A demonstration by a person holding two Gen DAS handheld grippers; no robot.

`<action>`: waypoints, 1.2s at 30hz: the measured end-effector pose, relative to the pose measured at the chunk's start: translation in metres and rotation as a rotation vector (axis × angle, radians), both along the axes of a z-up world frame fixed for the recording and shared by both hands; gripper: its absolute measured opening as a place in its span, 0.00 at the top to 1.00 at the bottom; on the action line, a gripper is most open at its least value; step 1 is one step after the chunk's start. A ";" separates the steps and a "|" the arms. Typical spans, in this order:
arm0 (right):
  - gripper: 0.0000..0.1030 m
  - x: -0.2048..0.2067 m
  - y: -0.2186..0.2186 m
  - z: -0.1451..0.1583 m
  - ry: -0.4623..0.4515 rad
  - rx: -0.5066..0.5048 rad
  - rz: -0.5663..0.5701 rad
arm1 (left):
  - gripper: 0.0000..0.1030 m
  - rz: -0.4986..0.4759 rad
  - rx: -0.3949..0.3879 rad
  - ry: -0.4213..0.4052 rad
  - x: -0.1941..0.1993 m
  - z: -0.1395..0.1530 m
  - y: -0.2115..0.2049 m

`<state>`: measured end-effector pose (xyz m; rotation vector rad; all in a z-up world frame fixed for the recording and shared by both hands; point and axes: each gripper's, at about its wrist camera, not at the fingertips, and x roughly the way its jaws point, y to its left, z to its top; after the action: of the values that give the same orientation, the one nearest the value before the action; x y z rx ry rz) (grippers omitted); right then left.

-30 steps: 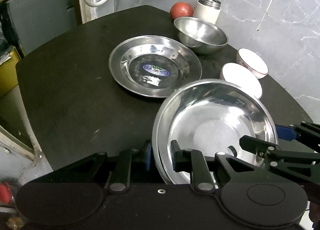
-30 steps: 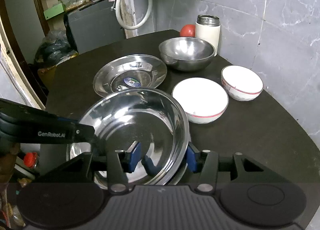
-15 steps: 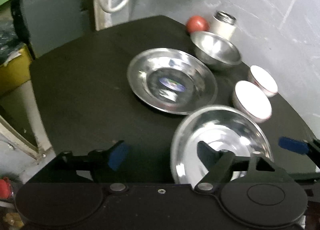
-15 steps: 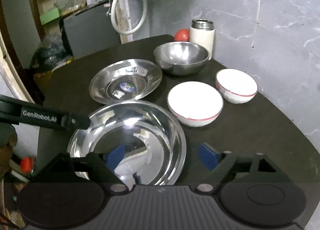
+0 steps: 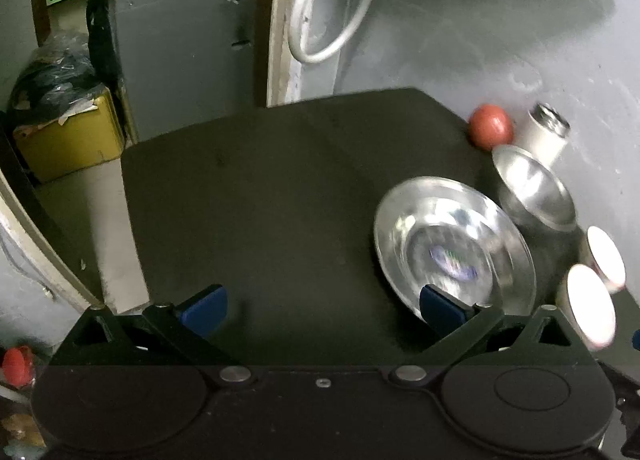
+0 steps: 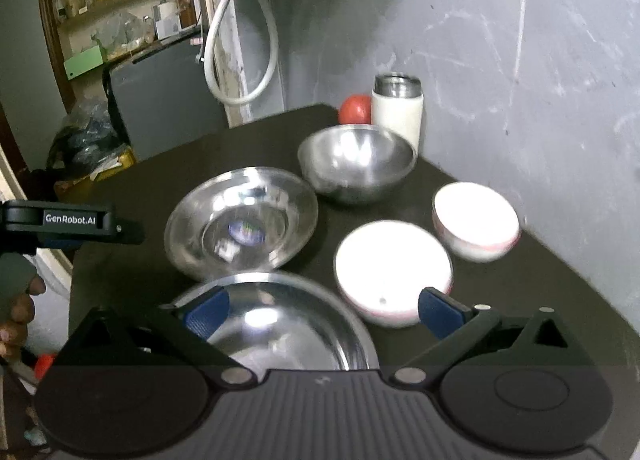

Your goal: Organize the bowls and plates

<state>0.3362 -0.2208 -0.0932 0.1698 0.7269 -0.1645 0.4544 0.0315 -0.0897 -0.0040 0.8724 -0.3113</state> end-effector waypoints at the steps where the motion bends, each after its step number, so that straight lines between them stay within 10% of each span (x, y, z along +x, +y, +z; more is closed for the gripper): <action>1: 0.00 0.007 0.000 0.000 -0.008 -0.003 0.000 | 0.01 0.002 -0.006 -0.006 0.005 -0.001 -0.001; 28: 0.01 0.109 -0.004 -0.029 0.094 -0.063 0.096 | 0.01 -0.089 0.022 -0.069 0.041 -0.024 -0.029; 36: 0.11 0.114 0.000 -0.033 0.124 -0.111 0.115 | 0.21 -0.142 -0.006 -0.047 0.039 -0.026 -0.032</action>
<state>0.4502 -0.2207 -0.1266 0.0116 0.8470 -0.1061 0.4933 0.0000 -0.1162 0.0596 0.8264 -0.4449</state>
